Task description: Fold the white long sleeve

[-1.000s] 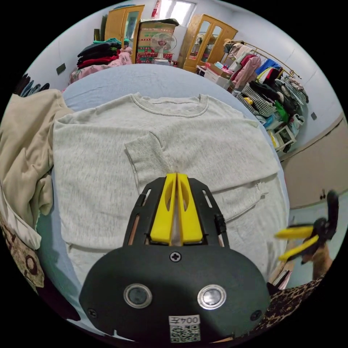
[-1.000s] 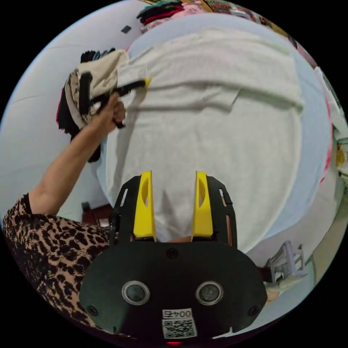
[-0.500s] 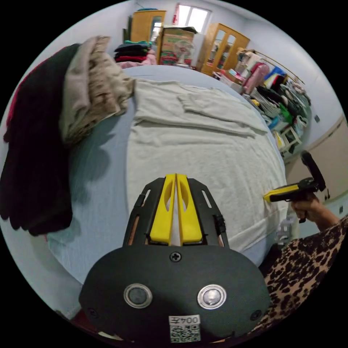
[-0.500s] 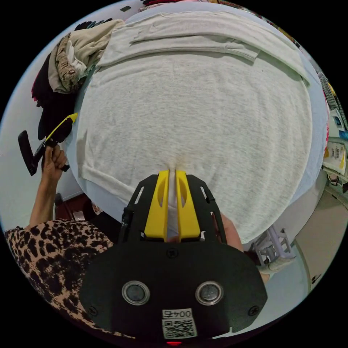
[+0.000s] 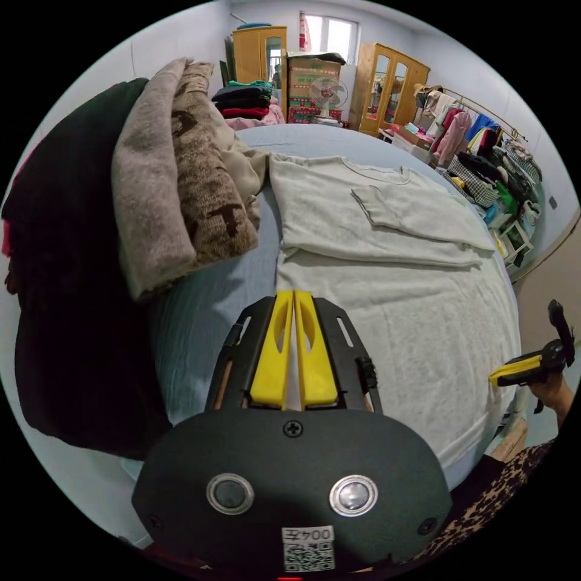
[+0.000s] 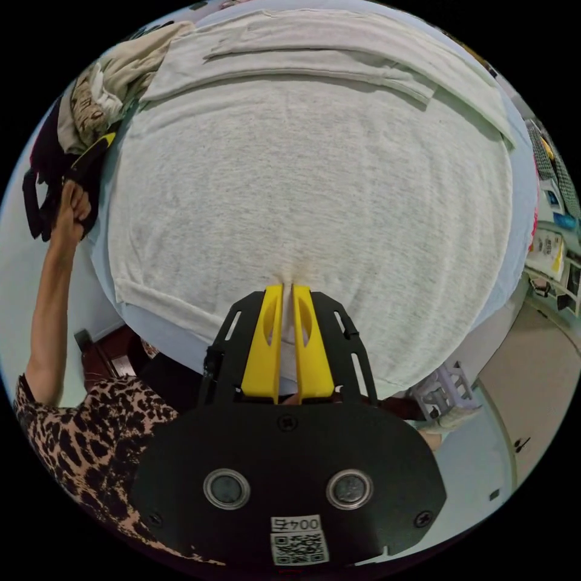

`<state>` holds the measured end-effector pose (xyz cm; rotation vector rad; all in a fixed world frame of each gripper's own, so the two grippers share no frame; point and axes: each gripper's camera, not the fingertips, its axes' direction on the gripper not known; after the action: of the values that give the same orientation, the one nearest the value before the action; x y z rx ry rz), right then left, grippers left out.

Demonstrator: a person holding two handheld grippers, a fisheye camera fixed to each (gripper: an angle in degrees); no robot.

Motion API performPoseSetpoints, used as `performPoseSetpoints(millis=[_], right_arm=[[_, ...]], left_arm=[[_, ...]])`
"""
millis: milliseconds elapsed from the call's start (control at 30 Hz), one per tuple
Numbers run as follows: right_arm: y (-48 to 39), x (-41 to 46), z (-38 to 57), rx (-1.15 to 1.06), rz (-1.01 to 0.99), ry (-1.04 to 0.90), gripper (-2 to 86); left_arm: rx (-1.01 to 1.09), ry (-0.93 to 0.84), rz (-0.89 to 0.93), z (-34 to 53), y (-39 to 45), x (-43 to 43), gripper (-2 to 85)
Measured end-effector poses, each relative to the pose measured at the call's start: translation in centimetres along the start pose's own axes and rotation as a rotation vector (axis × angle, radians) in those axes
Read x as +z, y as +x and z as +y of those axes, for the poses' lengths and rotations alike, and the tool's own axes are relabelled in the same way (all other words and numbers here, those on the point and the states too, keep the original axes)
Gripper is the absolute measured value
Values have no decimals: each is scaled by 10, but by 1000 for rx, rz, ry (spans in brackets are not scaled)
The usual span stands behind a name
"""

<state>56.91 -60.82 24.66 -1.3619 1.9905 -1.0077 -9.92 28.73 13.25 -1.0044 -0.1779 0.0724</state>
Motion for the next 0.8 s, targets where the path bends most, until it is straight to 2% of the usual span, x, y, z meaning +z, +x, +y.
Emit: performPoseSetpoints(millis=[233,500,667,800], right_arm=[[-29,28,-1,-129,97,-30,38],[-37,47,-12,-26,76,-93,38],[-52,54,-12,-58,97,-102,37],[-48,54,-11,-53,39,-95,36]], left_arm=[[57,-9,-52,-35,18,34,2],[124,-69,-78,-73,29,73,7],[175,-88,-97,-86,39,89,32],[187,-96,-126,-93,46,100,57]])
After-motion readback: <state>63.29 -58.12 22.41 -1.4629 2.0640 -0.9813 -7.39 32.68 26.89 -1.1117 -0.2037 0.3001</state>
